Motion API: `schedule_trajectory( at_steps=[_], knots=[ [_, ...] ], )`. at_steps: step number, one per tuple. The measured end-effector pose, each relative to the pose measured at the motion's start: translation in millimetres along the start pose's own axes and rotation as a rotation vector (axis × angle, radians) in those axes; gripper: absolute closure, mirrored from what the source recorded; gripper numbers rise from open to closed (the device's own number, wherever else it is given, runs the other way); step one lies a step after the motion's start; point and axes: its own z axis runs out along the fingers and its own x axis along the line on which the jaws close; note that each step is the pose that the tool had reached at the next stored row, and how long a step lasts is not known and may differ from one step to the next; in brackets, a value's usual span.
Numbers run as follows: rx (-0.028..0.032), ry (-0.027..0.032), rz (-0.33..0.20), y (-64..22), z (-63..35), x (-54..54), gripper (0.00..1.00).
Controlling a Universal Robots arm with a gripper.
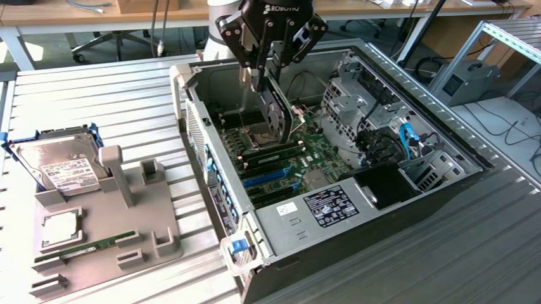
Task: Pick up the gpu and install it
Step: 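Pick up the gpu and move the gpu toward the slot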
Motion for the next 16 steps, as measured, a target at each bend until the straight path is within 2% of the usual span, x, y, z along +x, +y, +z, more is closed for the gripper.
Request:
schedule_trajectory(
  at_steps=[16],
  knots=[
    [0.0006, -0.0001, 0.0, 0.9, 3.1, -10.2, 0.73]
  ],
)
